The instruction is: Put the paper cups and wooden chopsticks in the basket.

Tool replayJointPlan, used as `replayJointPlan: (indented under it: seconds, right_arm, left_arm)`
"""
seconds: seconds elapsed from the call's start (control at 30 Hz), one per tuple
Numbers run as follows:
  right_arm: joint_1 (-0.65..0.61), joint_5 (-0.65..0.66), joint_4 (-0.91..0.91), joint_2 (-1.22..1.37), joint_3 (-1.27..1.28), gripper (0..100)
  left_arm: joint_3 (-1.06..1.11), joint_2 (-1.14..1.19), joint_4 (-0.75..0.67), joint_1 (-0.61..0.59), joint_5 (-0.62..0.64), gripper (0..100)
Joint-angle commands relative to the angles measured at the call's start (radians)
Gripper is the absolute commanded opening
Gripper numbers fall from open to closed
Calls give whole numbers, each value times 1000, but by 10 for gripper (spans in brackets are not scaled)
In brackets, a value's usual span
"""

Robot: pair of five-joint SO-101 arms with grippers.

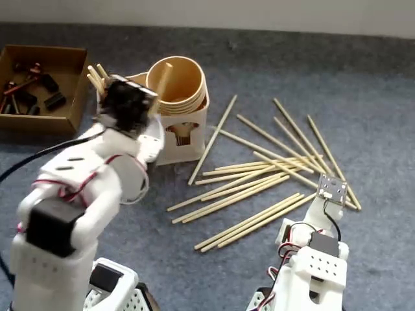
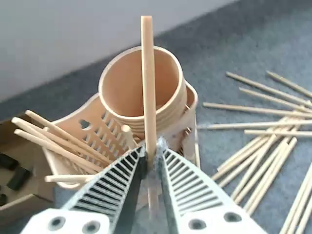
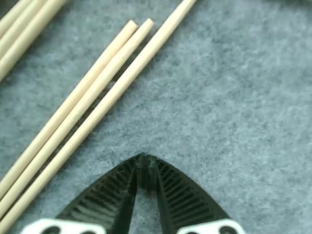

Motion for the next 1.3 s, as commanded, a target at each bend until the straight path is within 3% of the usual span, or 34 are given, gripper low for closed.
replayJointPlan:
  seconds: [0.0,0.1,0.3,0.5,0.77,1.0,1.27]
  right_arm:
    - [4,-6,-36,4,5,5]
    - [4,-6,-36,4,5,5]
    - [4,-6,-38,4,5,5]
    - [4,-6,-39,4,5,5]
    - [4,-6,-39,4,5,5]
    - [4,-3,-41,4,5,5]
    - [4,-3,-41,4,5,5]
  left_arm:
    - [-125,-28,-3,-73,72,5]
    - [-188,-28,-29,-124,127,5]
    - [-183,-27,-232,-216,210,5]
    - [5,-27,-574,-303,273,5]
    - [332,-25,-979,-309,269,5]
    - [492,-25,-1046,-309,265,5]
    - [519,-27,-1045,-311,265,13]
